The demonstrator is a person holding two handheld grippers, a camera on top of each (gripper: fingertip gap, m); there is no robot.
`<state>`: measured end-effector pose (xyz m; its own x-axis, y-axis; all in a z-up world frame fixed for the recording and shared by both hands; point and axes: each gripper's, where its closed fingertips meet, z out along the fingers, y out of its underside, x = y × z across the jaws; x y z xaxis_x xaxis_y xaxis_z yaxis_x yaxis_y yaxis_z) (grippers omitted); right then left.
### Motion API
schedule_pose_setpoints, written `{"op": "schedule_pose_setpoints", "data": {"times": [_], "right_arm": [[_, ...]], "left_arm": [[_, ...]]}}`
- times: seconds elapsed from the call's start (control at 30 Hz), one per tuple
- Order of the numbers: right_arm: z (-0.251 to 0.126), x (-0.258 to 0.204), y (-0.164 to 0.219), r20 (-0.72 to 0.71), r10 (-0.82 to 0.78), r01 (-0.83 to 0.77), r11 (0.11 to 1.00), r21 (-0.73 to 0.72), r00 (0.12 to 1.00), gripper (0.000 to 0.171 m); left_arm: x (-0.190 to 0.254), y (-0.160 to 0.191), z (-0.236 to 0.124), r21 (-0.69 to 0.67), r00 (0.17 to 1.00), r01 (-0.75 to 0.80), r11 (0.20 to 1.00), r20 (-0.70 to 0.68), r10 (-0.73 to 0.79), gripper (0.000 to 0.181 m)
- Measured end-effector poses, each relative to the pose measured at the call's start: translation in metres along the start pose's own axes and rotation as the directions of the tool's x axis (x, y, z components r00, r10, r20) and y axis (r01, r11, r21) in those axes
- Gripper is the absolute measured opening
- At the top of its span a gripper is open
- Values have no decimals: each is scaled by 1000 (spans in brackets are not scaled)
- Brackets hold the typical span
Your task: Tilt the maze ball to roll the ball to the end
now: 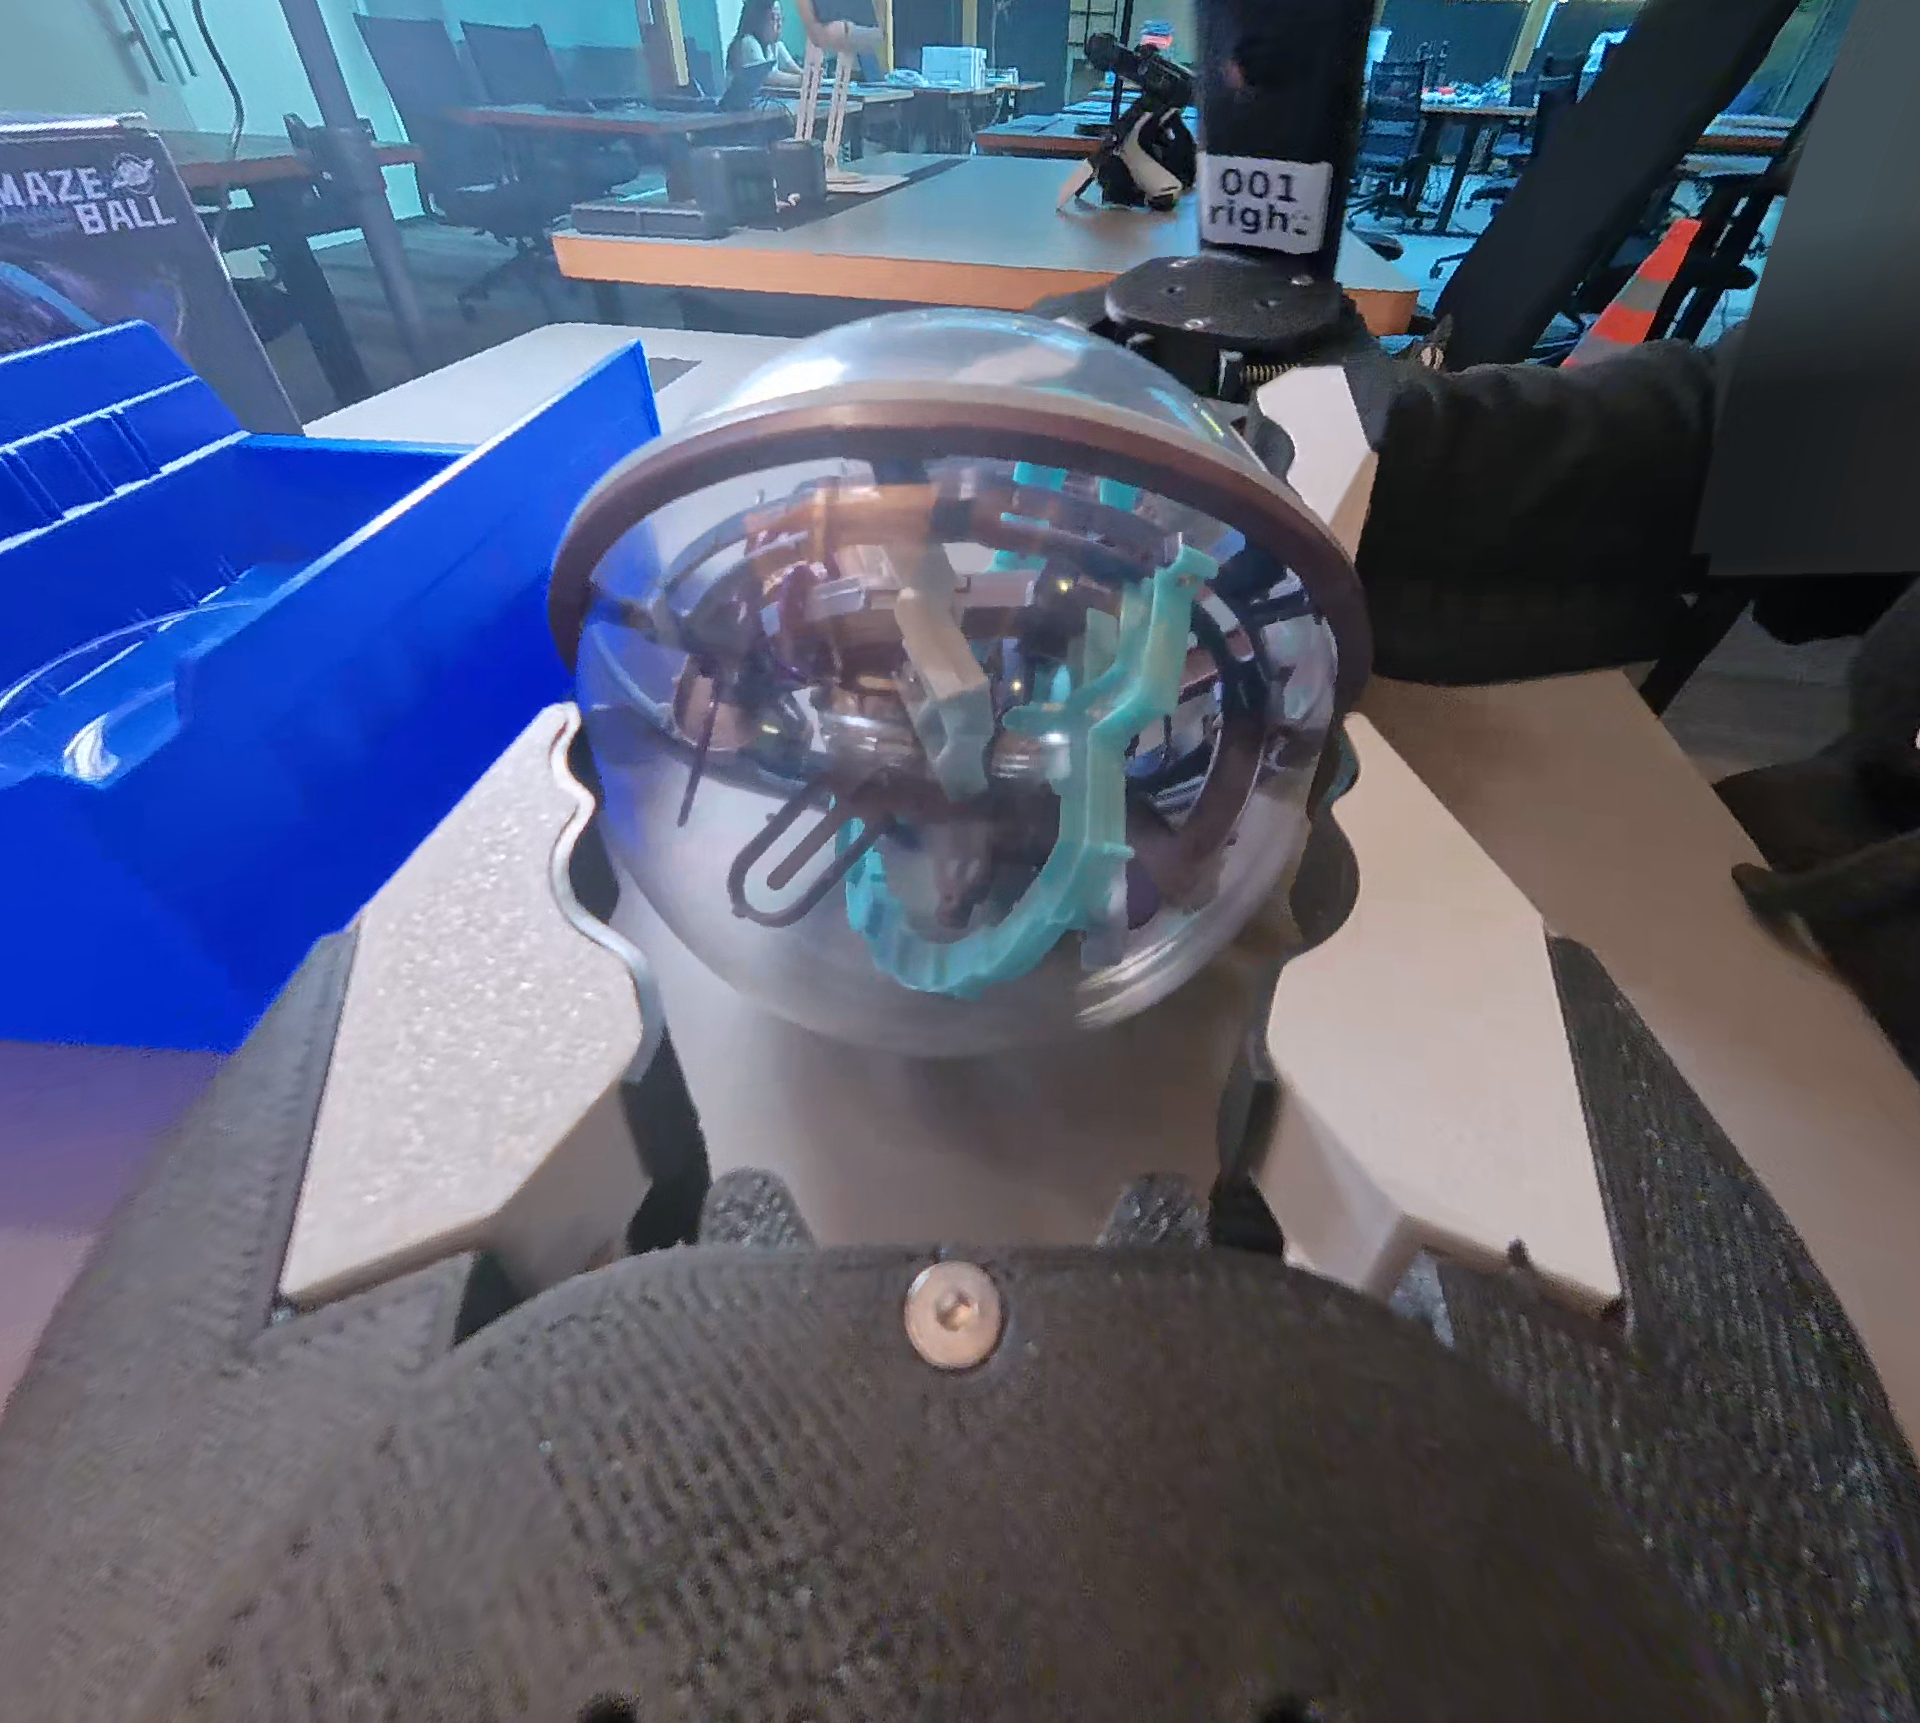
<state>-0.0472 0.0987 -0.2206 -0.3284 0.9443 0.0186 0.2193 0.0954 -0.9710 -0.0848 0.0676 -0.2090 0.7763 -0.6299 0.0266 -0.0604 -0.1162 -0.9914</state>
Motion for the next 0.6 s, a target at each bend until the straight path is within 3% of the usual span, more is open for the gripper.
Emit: {"op": "schedule_pose_setpoints", "data": {"times": [0.07, 0.17, 0.6], "right_arm": [[1, -2, 3, -22, -92, 92, 995, -29, 996, 134], [4, -3, 5, -26, -80, 79, 997, -18, 996, 135], [16, -22, 17, 144, 174, -169, 985, -45, 974, 132]], "left_arm": [[0, -1, 3, -5, 1000, 7, 1000, 2, -7, 132], [-1, -4, 6, -14, 1000, 23, 1000, 21, -23, 134], [11, -32, 4, 36, 996, -26, 999, 83, 23, 129]]}}
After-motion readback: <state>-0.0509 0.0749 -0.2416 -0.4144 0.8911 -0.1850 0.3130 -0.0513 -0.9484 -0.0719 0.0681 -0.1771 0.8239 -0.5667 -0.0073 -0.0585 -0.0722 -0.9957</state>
